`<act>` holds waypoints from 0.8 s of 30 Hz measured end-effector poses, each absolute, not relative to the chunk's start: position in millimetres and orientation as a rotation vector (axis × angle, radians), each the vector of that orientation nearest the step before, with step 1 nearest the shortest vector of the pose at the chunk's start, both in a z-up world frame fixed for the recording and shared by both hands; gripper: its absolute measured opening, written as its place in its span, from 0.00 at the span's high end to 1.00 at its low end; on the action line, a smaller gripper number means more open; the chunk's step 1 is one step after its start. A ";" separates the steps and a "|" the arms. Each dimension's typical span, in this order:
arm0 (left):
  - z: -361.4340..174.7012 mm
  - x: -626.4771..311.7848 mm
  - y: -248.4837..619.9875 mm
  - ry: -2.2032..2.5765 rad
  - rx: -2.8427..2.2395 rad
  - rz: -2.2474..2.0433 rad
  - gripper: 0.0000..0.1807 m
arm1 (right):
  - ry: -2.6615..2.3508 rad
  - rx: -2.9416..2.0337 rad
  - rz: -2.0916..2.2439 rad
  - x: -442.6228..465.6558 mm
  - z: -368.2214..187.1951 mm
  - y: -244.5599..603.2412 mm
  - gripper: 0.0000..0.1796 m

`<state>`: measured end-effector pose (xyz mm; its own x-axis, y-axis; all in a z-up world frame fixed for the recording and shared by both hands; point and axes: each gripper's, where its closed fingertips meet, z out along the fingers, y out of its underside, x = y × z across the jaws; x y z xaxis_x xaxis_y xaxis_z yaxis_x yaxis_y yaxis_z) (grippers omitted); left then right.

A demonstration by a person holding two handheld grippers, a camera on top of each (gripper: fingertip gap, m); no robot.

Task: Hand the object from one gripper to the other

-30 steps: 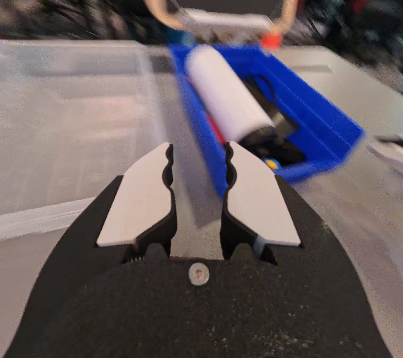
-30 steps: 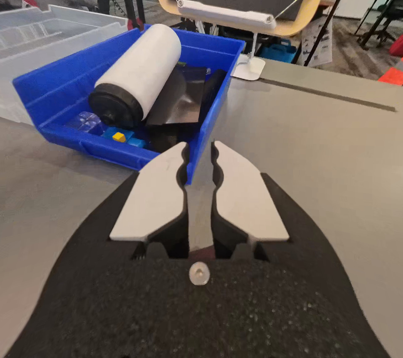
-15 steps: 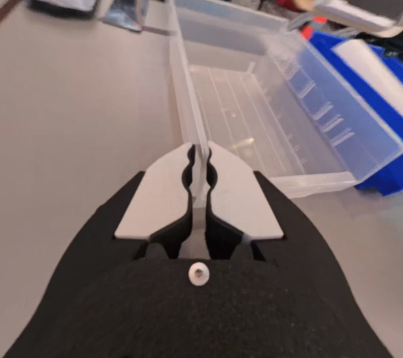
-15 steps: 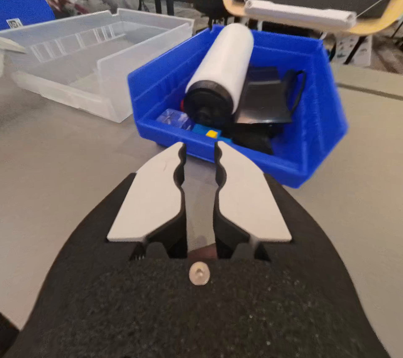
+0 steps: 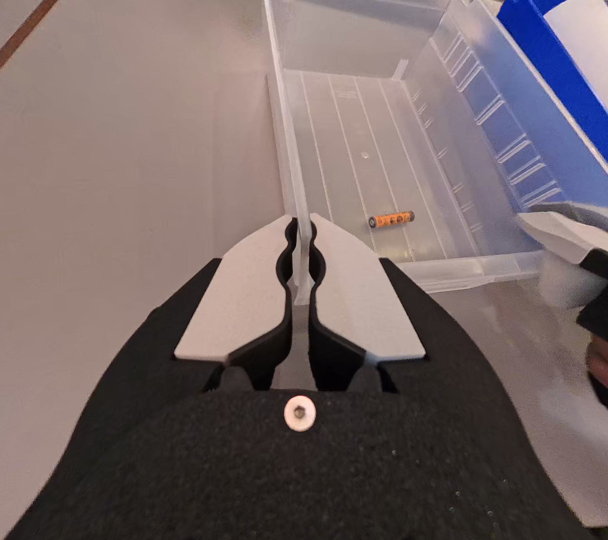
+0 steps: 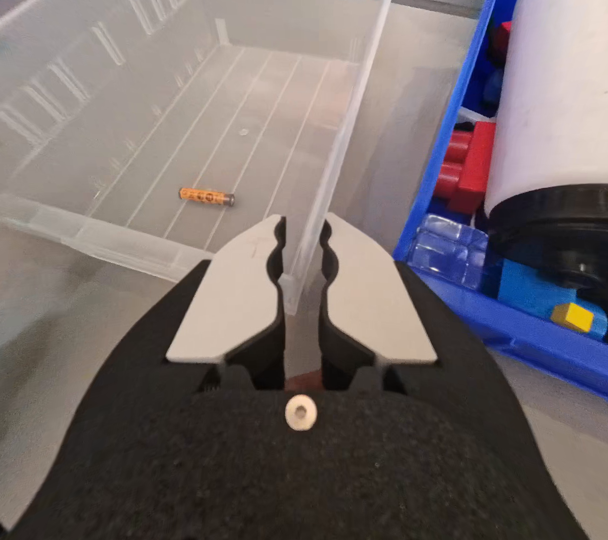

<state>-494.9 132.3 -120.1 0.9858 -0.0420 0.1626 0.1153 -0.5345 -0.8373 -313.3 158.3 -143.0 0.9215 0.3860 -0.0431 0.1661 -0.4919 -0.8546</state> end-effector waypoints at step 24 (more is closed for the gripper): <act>-126.2 -487.2 88.7 0.066 -2.142 -0.048 0.97 | -0.684 -1.890 0.266 -295.3 -132.5 104.1 0.86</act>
